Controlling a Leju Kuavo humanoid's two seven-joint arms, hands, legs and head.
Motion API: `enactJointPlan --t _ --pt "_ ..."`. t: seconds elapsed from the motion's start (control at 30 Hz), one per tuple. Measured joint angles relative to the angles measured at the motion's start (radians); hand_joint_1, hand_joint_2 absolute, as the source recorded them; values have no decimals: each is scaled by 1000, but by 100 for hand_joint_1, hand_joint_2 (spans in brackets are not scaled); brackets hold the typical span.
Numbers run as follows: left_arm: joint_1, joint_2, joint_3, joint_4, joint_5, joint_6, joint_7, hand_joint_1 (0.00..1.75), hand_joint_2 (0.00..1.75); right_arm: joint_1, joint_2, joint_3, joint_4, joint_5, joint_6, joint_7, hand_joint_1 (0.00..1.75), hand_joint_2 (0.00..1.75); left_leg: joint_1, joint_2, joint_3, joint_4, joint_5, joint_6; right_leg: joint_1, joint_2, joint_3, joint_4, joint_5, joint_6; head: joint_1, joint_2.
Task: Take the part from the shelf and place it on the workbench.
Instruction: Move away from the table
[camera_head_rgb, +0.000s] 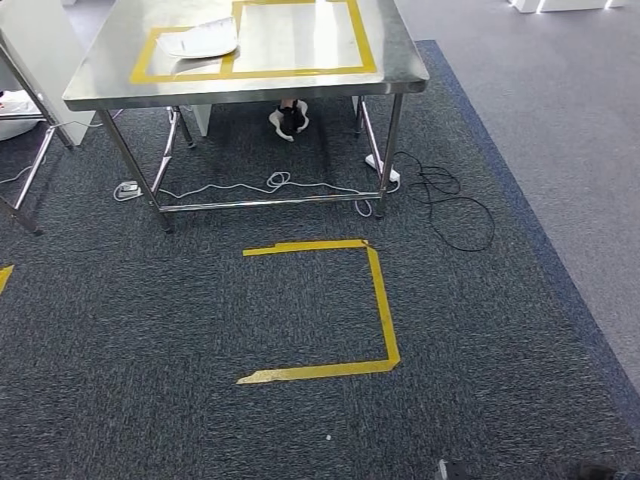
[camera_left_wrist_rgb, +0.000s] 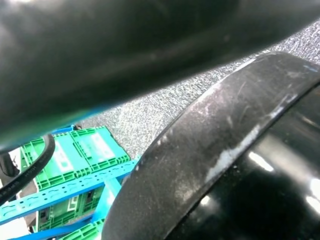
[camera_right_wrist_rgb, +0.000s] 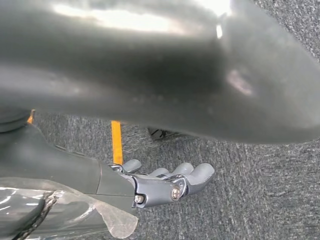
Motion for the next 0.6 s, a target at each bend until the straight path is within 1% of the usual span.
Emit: enactJointPlan --t 0.07,0.1,0.13,0.17,0.2,0.23,0.27,0.3,0.33,0.37,0.4,0.43,0.47,0.5,0.53,0.6 --pt "0 0 2 0 -1 -4 2 0 0 0 0 -4 0 -4 1 0 0 0 -1 0 0 -1 0 7 0 0 0 -2 1 5 0 0" --pt "0 -1 3 0 -2 -7 3 0 0 -1 0 -6 0 -5 1 0 0 0 2 2 2 -10 4 9 -1 1 1 0 -1 7 0 0" --pt "0 -1 3 0 -3 -9 4 0 0 -2 0 -8 0 -6 0 0 0 0 4 4 6 -20 9 13 0 3 -3 9 -12 10 1 0" --pt "-1 -2 4 0 -4 -11 5 0 0 -2 0 -10 0 -6 -1 0 0 0 7 8 8 -31 15 16 0 5 -16 37 -34 12 2 0" --pt "-1 -3 4 0 -4 -12 6 0 0 -2 -1 -12 0 -6 -1 0 0 0 10 13 8 -38 19 18 -2 7 -39 88 -67 15 3 0" --pt "-2 -3 4 0 -5 -13 6 0 0 -2 -1 -13 0 -6 -2 1 0 0 10 17 6 -40 21 21 -3 7 -72 154 -105 19 4 0" --pt "-2 -4 4 0 -5 -13 6 0 0 0 -1 -15 0 -6 -3 2 0 0 11 22 3 -39 22 21 -5 7 -105 222 -136 23 5 0" --pt "-2 -4 5 0 -6 -14 6 0 0 1 -1 -16 0 -5 -3 3 0 0 11 28 0 -38 22 19 -8 7 -128 268 -149 28 5 0" --pt "-2 -5 5 0 -6 -14 6 0 0 3 -1 -16 0 -5 -4 4 0 0 12 34 -3 -36 22 17 -11 6 -133 278 -143 32 5 0" --pt "-2 -5 5 0 -7 -14 6 0 0 3 -1 -17 0 -5 -4 4 0 0 14 40 -7 -32 22 14 -14 3 -118 246 -117 37 5 0" --pt "-2 -6 5 0 -8 -14 6 0 0 3 -1 -17 0 -5 -4 4 0 0 17 47 -11 -25 21 8 -18 -7 -84 180 -81 42 5 0" --pt "-2 -6 5 0 -8 -14 7 0 0 1 -1 -17 0 -4 -4 5 0 0 18 54 -14 -15 18 1 -20 -25 -52 113 -50 45 6 0" --pt "-1 -6 5 0 -8 -14 7 0 0 -2 0 -17 0 -4 -4 5 0 0 18 61 -17 -4 13 -8 -21 -40 -28 59 -27 42 6 0" --pt "-1 -5 5 0 -9 -14 8 0 0 -4 1 -17 0 -3 -4 6 0 0 18 68 -19 5 9 -16 -21 -49 -17 31 -16 35 5 0" --pt "-1 -5 6 0 -10 -14 9 0 0 -6 1 -17 1 -3 -3 6 0 0 18 74 -18 9 6 -25 -19 -50 -19 28 -15 25 4 0" --pt "-2 -5 6 0 -12 -13 10 0 0 -4 1 -17 0 -1 -4 7 0 0 21 84 -14 11 5 -39 -18 -33 -24 32 -10 6 2 0"
